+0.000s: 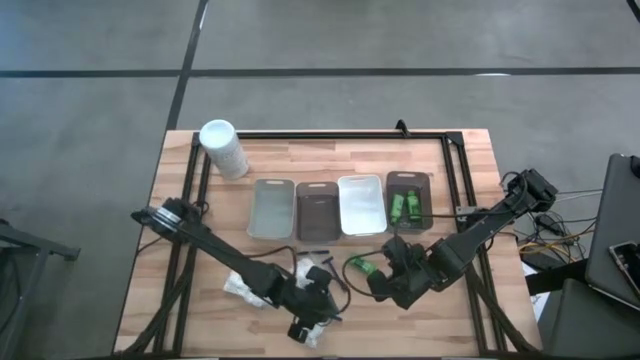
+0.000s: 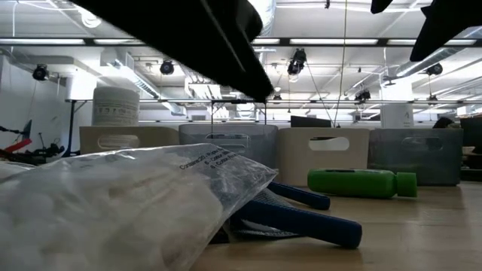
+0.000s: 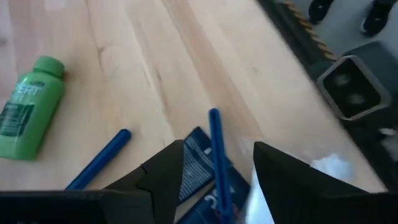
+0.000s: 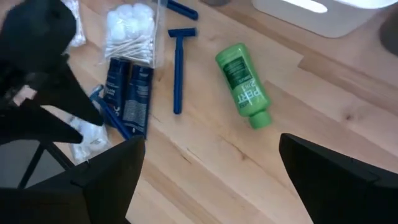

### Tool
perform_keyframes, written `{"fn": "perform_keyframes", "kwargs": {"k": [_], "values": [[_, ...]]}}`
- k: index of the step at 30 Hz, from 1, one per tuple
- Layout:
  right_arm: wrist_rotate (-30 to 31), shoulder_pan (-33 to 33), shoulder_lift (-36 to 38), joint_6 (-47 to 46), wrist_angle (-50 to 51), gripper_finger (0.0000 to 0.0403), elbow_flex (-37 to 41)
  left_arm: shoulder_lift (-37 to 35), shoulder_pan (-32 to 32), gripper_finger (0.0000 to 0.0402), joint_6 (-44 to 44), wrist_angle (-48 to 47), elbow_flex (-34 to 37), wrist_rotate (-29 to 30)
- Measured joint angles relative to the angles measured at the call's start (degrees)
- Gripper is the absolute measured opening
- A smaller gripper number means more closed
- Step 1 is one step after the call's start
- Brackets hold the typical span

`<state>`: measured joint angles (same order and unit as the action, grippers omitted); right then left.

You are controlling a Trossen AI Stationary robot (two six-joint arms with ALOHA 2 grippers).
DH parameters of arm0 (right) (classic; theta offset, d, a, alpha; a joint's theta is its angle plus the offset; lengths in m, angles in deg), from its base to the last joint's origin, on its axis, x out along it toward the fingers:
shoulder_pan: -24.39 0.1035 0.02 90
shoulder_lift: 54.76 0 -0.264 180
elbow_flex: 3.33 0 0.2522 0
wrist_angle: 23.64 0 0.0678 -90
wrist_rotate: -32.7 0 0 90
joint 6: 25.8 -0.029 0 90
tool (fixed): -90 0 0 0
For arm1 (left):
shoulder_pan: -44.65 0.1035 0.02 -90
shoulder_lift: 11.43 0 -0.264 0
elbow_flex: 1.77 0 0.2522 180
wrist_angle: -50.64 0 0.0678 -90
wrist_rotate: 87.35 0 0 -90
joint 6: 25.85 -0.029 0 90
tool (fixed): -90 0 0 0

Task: Pick & Place Travel size toiletries
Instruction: Put the blue razor into the gray bin

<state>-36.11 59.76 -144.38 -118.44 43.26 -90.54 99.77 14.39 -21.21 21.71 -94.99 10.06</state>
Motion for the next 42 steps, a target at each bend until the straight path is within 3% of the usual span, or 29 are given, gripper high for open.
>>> {"fn": "perform_keyframes", "kwargs": {"k": [29, 42], "values": [[-0.02, 0.00, 0.02, 1.18, 0.44, 0.0368, 0.48, 5.79, -0.38, 0.0190, 2.95, -3.55, -0.03, 2.00], [-0.04, 0.00, 0.02, 0.88, 0.44, 0.0368, 0.50, 5.79, -1.49, 0.0101, 2.69, -6.74, -0.05, 4.84]]}}
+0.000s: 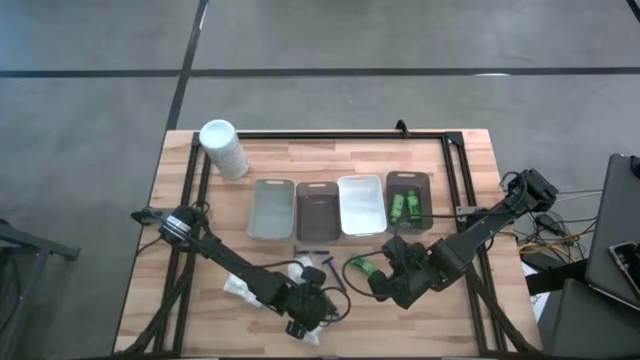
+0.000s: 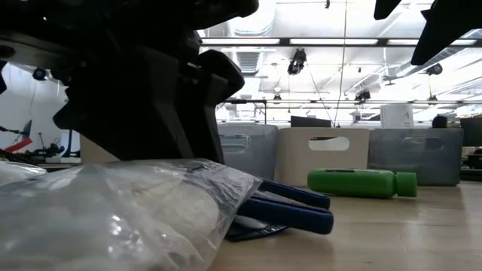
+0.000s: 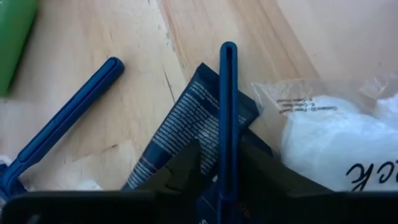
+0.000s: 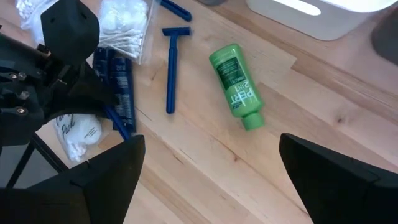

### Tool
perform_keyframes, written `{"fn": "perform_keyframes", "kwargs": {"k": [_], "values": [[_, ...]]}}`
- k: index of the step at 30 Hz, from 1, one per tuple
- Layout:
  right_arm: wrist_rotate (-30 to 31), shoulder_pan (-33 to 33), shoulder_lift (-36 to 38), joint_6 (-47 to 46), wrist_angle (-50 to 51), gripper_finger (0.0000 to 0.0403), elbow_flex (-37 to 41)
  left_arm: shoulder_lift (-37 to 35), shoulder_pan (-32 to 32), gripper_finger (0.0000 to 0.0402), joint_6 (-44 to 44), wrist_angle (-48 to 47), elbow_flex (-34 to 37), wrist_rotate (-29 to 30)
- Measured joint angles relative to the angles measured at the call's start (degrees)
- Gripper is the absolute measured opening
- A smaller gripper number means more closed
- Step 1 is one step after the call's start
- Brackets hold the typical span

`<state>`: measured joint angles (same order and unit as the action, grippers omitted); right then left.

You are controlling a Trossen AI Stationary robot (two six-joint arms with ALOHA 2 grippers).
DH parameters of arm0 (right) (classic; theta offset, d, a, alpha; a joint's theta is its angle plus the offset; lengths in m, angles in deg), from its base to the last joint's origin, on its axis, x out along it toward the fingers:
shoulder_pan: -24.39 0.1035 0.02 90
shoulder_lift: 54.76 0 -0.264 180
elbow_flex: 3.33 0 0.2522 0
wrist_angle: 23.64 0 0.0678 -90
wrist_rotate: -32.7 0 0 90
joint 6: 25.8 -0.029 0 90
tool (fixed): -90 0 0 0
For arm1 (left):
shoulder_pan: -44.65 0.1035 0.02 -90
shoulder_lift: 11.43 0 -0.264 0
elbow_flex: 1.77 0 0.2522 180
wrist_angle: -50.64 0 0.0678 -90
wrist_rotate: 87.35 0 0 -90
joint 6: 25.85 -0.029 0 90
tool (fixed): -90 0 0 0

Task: Pick & Place Travel size toiletries
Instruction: Put the blue razor into the gray bin

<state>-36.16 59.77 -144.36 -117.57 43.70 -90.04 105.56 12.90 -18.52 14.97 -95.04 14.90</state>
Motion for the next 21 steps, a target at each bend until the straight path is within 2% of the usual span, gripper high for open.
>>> {"fn": "perform_keyframes", "kwargs": {"k": [12, 21], "values": [[-0.14, 0.00, 0.02, -0.20, 0.00, 0.0368, 0.42, -0.85, 0.01, 0.0035, -0.04, -0.88, 0.10, -0.23], [-0.13, 0.00, 0.05, 0.16, -0.04, 0.0368, 0.44, -6.12, -0.02, 0.0036, -0.24, -4.04, 0.26, 1.76]]}}
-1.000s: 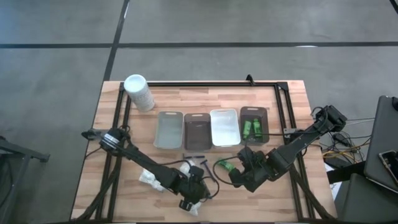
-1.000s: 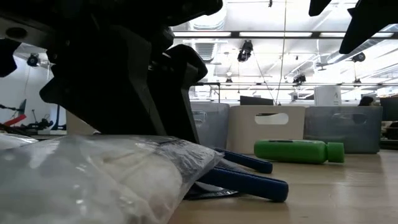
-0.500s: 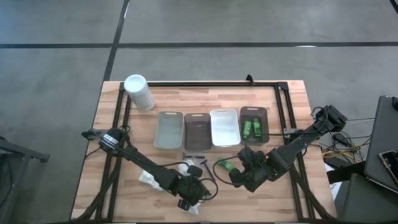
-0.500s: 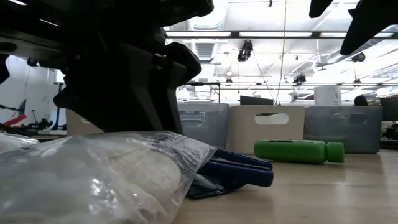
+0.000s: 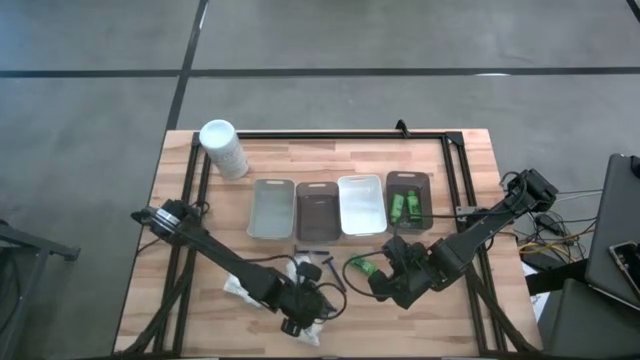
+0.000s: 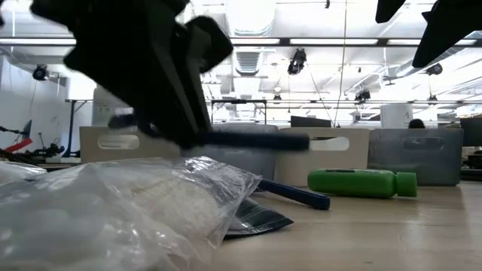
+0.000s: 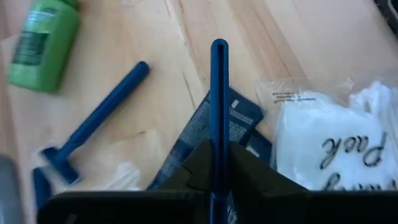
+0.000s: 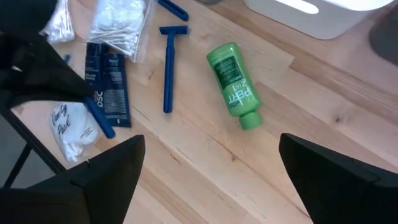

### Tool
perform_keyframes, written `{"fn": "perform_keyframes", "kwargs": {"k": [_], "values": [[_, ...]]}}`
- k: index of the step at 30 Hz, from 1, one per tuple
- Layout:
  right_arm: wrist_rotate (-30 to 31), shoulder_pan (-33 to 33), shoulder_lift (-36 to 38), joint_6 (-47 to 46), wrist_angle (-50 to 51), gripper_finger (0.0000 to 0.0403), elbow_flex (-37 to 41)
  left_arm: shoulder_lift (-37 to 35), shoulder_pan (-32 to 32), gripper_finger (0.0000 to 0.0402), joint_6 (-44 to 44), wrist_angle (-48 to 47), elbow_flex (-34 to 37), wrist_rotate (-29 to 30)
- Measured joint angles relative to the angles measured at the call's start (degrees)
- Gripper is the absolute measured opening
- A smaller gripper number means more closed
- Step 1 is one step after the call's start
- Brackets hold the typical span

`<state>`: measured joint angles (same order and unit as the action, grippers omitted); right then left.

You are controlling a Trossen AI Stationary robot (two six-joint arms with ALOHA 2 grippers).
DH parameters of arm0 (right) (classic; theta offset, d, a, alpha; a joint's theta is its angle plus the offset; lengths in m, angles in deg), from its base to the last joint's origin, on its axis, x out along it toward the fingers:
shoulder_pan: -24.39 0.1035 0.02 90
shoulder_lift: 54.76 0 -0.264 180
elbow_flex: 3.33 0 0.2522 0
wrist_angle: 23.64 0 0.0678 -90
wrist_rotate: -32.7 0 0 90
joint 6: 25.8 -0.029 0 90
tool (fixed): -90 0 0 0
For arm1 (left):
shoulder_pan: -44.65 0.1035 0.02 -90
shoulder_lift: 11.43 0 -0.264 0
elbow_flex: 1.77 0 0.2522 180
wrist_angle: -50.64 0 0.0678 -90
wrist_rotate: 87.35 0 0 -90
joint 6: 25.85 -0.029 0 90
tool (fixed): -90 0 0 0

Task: Pick & Place Travel size toiletries
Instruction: Put the blue razor into the gray bin

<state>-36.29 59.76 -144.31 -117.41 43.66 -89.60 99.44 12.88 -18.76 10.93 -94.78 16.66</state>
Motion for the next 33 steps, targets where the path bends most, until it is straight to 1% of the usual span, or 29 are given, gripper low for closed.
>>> {"fn": "perform_keyframes", "kwargs": {"k": [3, 5, 9, 12, 14, 17, 20, 22, 25, 29, 33], "values": [[0.00, 0.00, 0.01, 0.08, -0.02, 0.0368, 0.00, -2.59, 0.07, 0.0036, 1.02, -2.88, 0.00, 1.31], [0.00, 0.00, 0.01, 0.06, -0.08, 0.0368, 0.00, -5.43, 0.44, 0.0036, 4.42, -5.73, 0.00, 3.47], [0.02, 0.00, 0.01, -1.13, 0.10, 0.0368, 0.03, -11.99, 2.36, 0.0036, 14.93, -11.21, 0.19, 6.78], [0.54, 0.00, 0.01, -2.54, 0.18, 0.0368, 0.11, -18.16, 3.94, 0.0036, 24.71, -12.49, 2.14, 12.16], [1.87, 0.00, 0.01, -3.78, 0.26, 0.0368, 0.11, -23.02, 5.39, 0.0036, 32.74, -12.56, 4.73, 15.76], [3.63, 0.00, 0.01, -5.49, 0.34, 0.0368, 0.11, -31.06, 8.11, 0.0037, 44.05, -12.24, 10.40, 20.43], [5.05, 0.00, 0.01, -7.22, 0.58, 0.0368, 0.11, -39.76, 10.96, 0.0039, 53.59, -11.55, 17.44, 24.12], [6.20, 0.00, 0.01, -7.78, 0.59, 0.0368, 0.11, -45.22, 13.05, 0.0039, 59.19, -10.20, 22.70, 25.21], [7.70, 0.00, 0.01, -8.02, 0.59, 0.0368, 0.11, -51.46, 16.43, 0.0039, 67.04, -7.24, 30.71, 25.08], [7.84, -0.02, 0.01, -7.26, 0.60, 0.0368, 0.15, -56.03, 19.05, 0.0040, 76.16, -1.08, 39.81, 23.03], [7.85, -0.02, 0.01, -7.06, 0.69, 0.0368, 0.42, -55.93, 19.15, 0.0040, 80.41, 4.68, 45.49, 21.77]]}}
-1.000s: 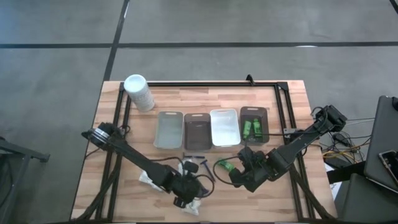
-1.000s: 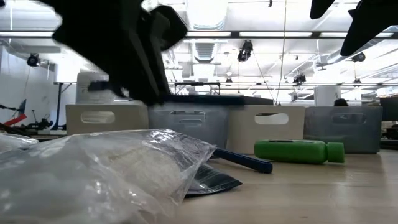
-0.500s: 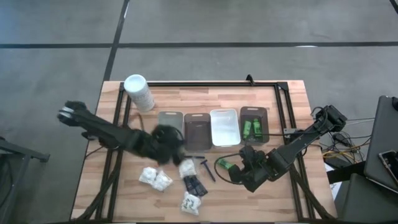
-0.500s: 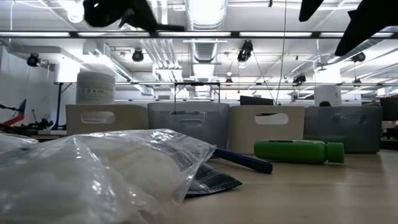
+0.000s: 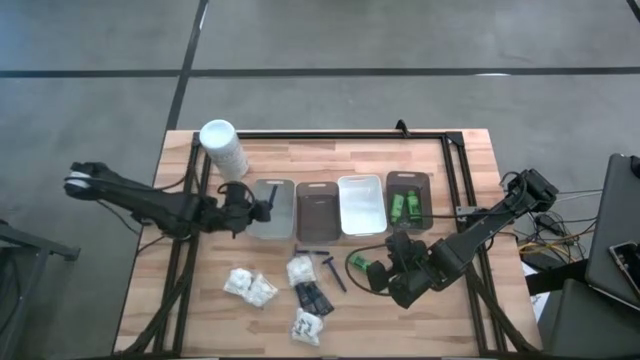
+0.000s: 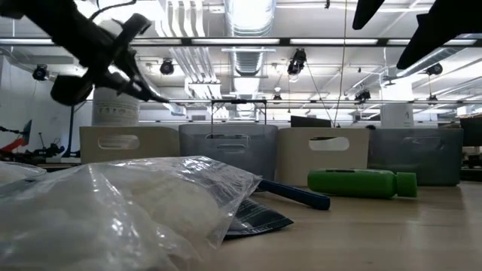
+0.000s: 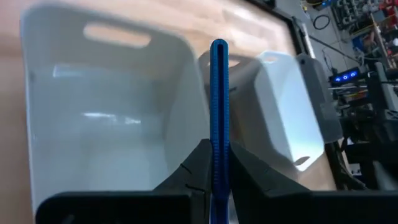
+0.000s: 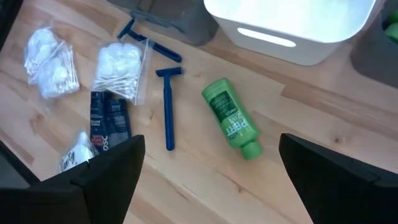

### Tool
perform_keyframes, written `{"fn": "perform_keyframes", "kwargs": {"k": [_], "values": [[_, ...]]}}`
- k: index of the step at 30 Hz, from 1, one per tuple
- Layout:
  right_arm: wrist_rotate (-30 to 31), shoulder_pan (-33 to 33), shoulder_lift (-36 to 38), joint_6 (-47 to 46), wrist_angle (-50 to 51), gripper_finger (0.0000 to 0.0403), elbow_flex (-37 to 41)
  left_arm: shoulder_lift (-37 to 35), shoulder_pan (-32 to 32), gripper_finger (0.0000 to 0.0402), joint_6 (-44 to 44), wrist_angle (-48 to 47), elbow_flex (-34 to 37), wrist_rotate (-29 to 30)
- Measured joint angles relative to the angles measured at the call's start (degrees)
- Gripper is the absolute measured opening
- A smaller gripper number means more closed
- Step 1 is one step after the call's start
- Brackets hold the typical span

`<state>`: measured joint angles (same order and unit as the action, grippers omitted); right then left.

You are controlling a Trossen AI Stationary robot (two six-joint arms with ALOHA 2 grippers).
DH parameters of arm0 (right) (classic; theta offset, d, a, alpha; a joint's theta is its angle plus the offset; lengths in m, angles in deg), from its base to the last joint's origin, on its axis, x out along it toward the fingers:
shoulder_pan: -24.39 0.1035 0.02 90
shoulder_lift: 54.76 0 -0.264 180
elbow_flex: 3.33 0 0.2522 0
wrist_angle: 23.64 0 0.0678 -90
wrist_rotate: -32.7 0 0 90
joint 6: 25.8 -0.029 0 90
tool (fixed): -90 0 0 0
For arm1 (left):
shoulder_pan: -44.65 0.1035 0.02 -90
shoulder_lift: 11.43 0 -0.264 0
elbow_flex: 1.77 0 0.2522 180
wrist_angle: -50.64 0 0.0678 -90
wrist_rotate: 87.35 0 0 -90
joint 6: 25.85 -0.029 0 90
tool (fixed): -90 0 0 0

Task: Pick & Place Travel size toiletries
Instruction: Put the blue razor into the gray bin

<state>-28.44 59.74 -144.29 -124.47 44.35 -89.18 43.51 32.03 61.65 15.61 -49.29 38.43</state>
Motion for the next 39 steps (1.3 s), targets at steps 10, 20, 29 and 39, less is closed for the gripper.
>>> {"fn": "perform_keyframes", "kwargs": {"k": [10, 20, 29, 39], "values": [[0.00, 0.00, 0.00, 0.13, -0.01, 0.0368, 0.39, 5.51, 1.20, 0.0066, 3.66, 0.34, 2.38, -0.14], [-0.20, 0.00, 0.00, 0.31, -0.01, 0.0368, 0.76, 6.17, 1.36, 0.0176, 3.14, 1.12, 2.38, -0.35], [-0.61, 0.02, 0.00, 0.78, -0.07, 0.0368, 0.76, -0.09, -2.01, 0.0197, -31.68, 23.93, 2.27, -11.91], [-0.85, 0.02, 0.00, 1.00, -0.18, 0.0368, 0.76, 6.00, -9.57, 0.0173, -42.30, 29.28, 0.74, -24.75]]}}
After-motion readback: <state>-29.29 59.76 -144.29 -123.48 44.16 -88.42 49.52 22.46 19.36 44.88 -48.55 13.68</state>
